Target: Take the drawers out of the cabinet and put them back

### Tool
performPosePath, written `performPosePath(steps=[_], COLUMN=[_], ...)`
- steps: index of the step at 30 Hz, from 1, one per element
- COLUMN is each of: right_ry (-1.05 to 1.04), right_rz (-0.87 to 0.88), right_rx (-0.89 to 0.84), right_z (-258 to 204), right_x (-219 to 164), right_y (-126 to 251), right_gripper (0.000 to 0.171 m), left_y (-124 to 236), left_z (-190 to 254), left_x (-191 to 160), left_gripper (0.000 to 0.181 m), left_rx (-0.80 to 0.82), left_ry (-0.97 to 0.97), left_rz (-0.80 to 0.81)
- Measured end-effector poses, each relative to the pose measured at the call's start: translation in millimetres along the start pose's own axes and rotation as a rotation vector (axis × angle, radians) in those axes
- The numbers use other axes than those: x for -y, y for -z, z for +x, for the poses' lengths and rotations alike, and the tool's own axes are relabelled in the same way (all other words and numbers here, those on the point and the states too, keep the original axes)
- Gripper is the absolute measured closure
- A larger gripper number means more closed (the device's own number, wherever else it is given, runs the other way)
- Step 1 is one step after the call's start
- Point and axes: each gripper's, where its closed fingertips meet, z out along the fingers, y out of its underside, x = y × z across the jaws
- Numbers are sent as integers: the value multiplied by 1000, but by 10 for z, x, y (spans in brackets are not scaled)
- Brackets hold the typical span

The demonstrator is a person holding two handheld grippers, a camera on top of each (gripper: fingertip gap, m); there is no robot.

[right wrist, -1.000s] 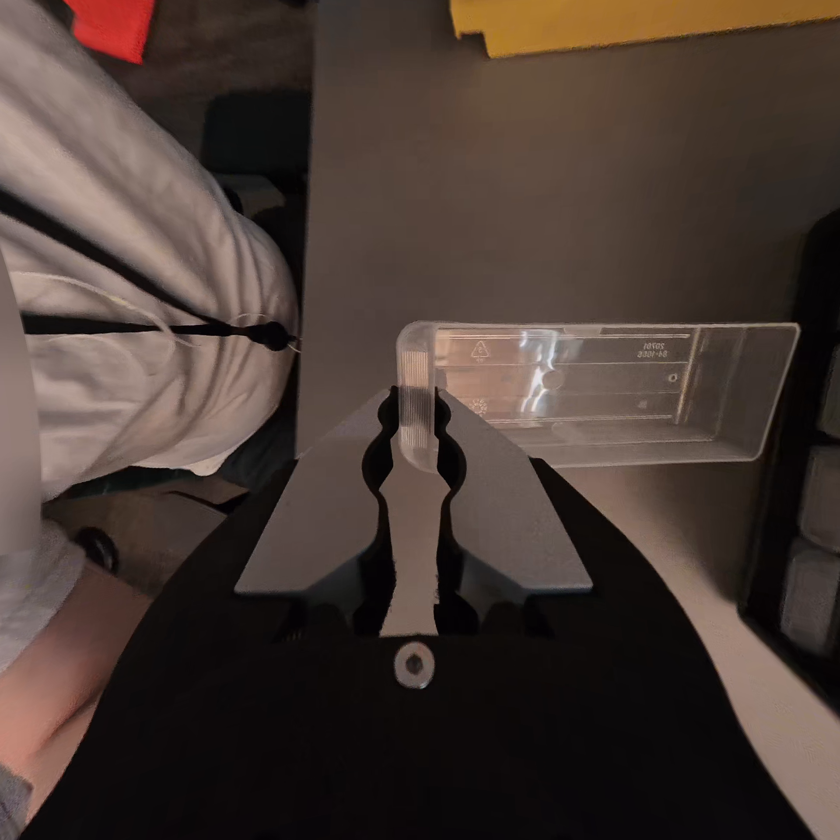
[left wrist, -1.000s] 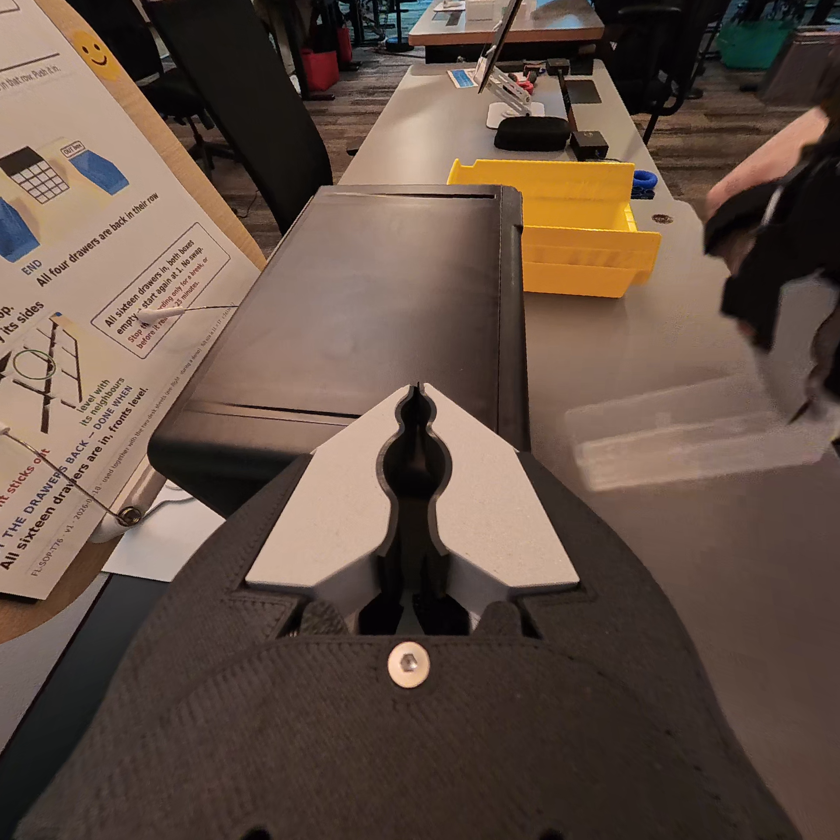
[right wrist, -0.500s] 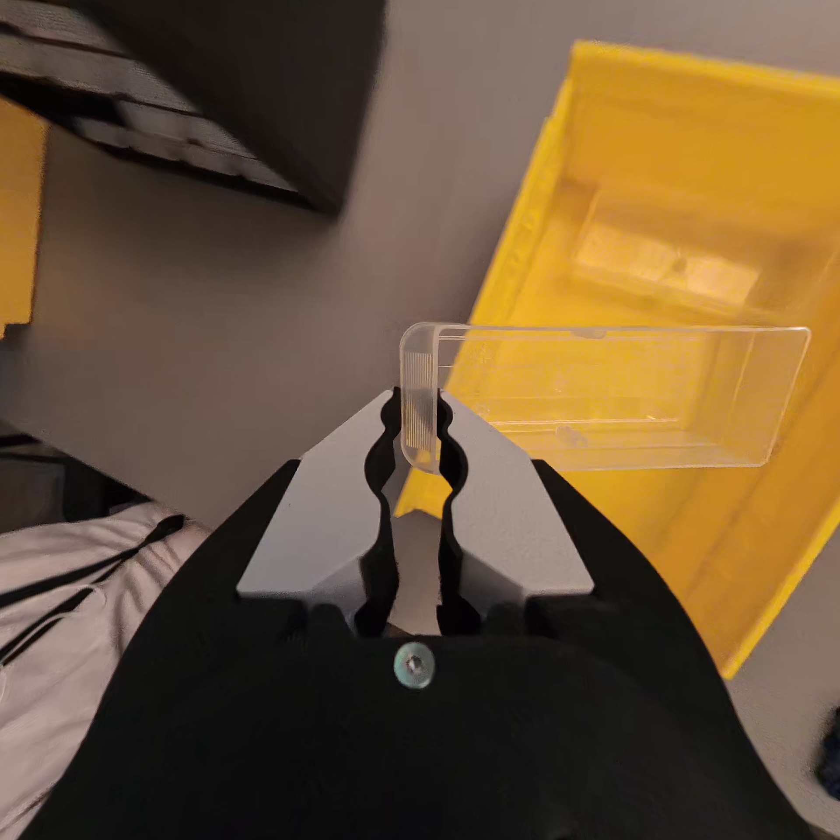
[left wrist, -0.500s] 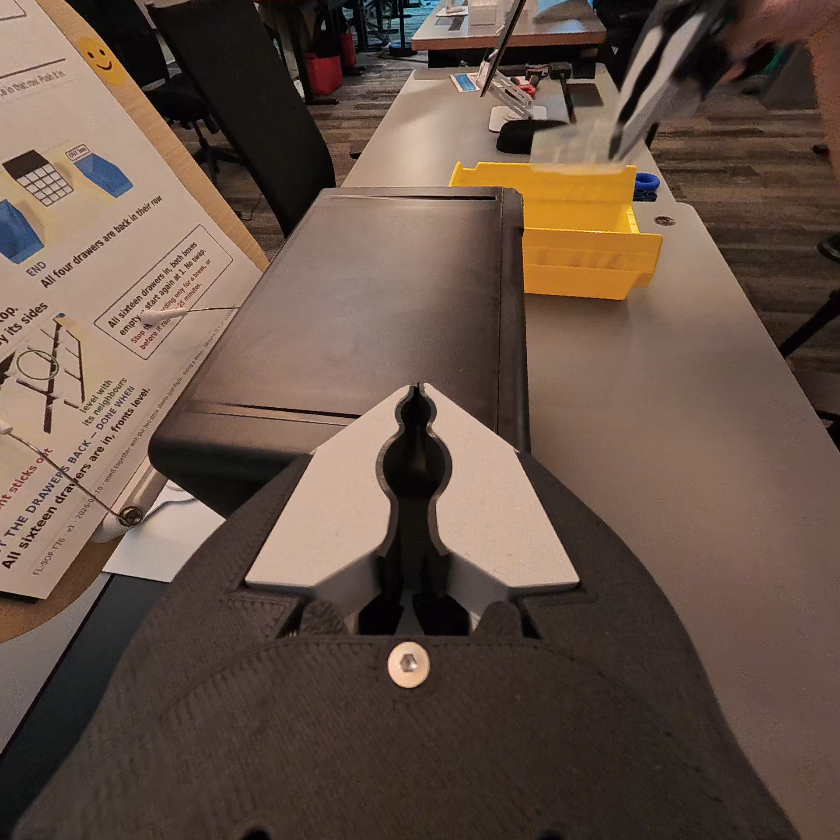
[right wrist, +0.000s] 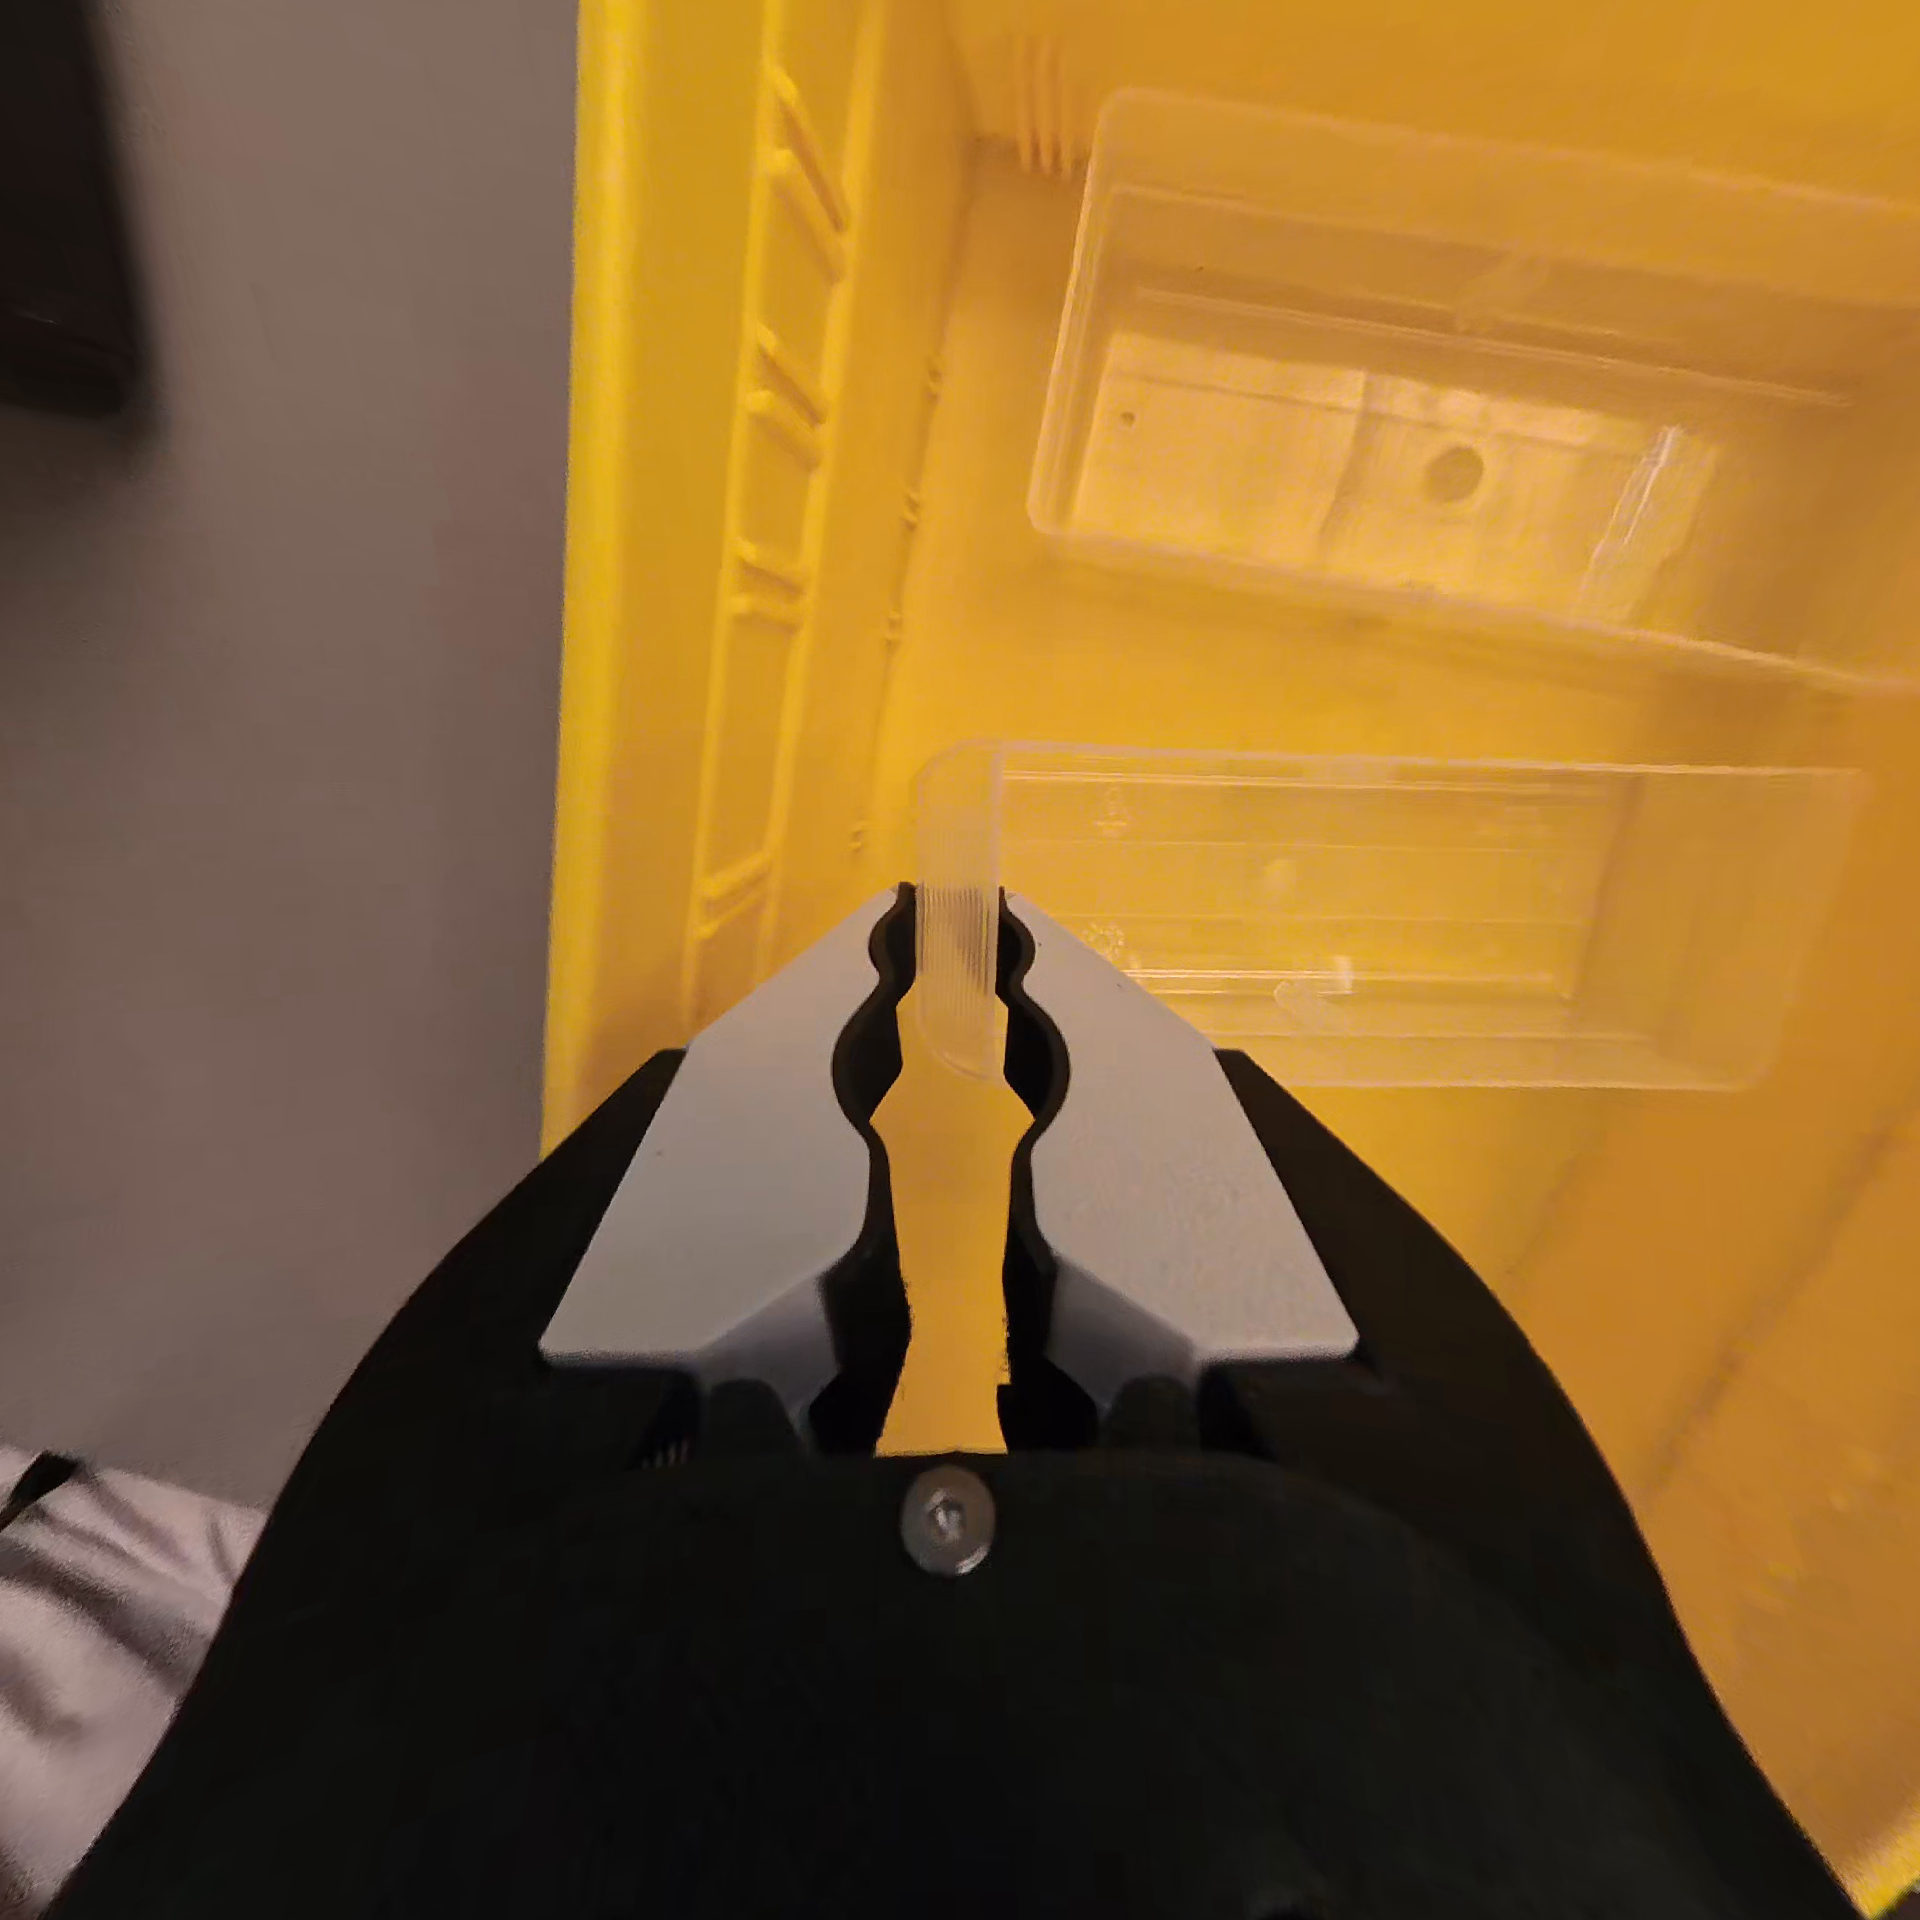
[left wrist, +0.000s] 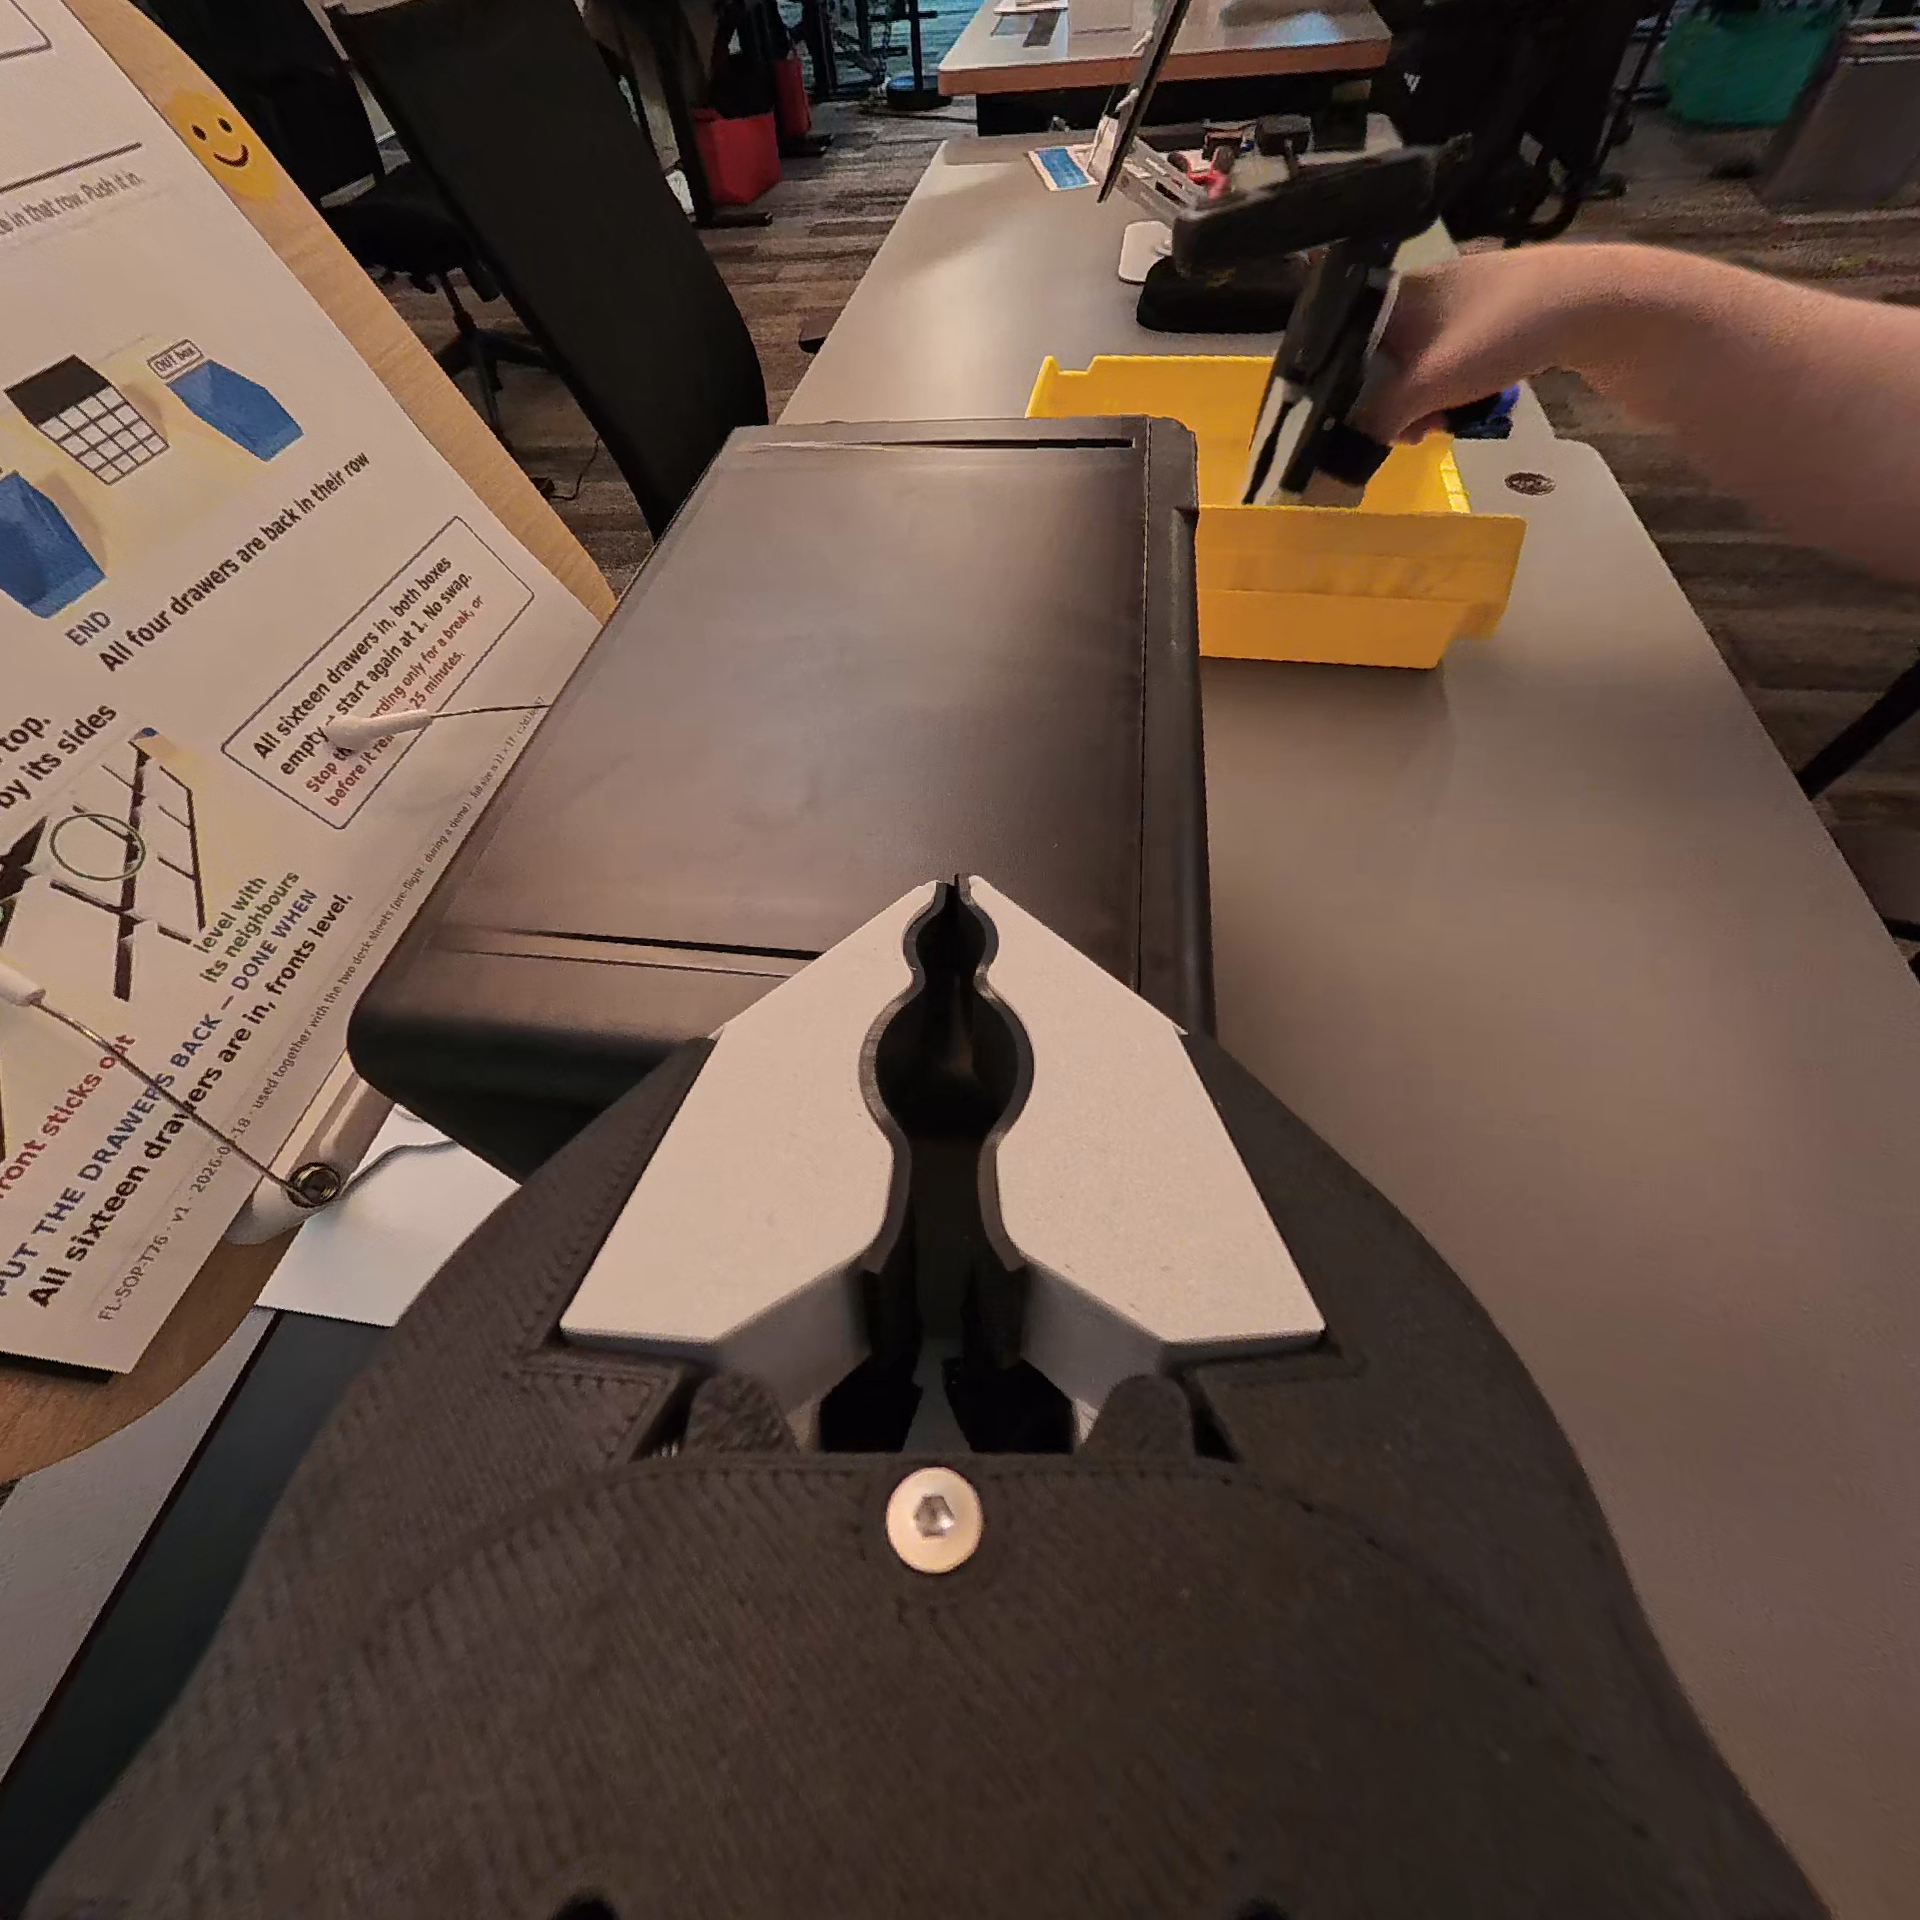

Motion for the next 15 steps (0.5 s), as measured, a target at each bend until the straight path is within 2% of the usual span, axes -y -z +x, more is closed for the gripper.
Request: performPosePath(steps=[11,15], right_ry=[14,20], right_rz=[-15,37], right_rx=[16,63], right_z=[17,-24], right_x=[211,252], right_y=[-206,-106], right_gripper=[155,151], left_y=[-1,-1], left_z=[0,0], left_x=[-1,0], left_gripper=[181,181], left_rx=[-3,-9], left_ry=[2,10], left_rz=[-4,-1])
